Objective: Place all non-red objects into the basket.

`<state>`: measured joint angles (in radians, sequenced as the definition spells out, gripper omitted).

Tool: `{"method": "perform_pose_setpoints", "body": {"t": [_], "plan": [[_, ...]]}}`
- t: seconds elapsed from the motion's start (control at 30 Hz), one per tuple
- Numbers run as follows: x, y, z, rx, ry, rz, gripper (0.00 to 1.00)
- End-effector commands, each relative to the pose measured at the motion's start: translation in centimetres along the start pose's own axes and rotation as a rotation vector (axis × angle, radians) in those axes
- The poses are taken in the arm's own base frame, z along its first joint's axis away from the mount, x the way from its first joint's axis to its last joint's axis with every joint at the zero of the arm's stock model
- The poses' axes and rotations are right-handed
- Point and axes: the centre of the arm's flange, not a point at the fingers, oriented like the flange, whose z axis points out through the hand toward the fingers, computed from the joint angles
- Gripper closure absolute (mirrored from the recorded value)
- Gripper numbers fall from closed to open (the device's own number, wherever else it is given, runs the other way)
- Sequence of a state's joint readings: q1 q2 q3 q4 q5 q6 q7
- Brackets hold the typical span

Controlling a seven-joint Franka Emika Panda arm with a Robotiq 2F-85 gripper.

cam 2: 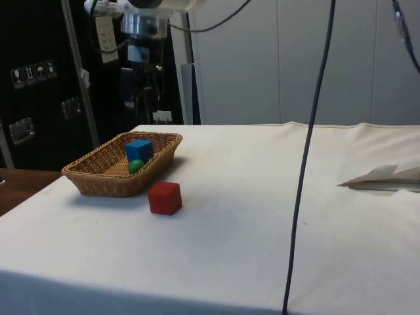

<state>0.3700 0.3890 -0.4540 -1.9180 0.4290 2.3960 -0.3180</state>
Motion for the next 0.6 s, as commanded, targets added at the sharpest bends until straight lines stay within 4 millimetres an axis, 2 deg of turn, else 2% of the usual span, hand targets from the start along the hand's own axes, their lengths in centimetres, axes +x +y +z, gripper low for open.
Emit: {"method": "perform_pose_setpoints", "body": {"t": [0.0, 0.37, 0.57], "plan": [[-0.2, 0.0, -0.2, -0.007, -0.002, -0.002, 0.0], [-2.1, 0.0, -3.0, 0.001, 0.005, -0.037, 0.0], [-4.0, 0.1, -4.7, -0.002, 0.002, -0.055, 0.0]]}}
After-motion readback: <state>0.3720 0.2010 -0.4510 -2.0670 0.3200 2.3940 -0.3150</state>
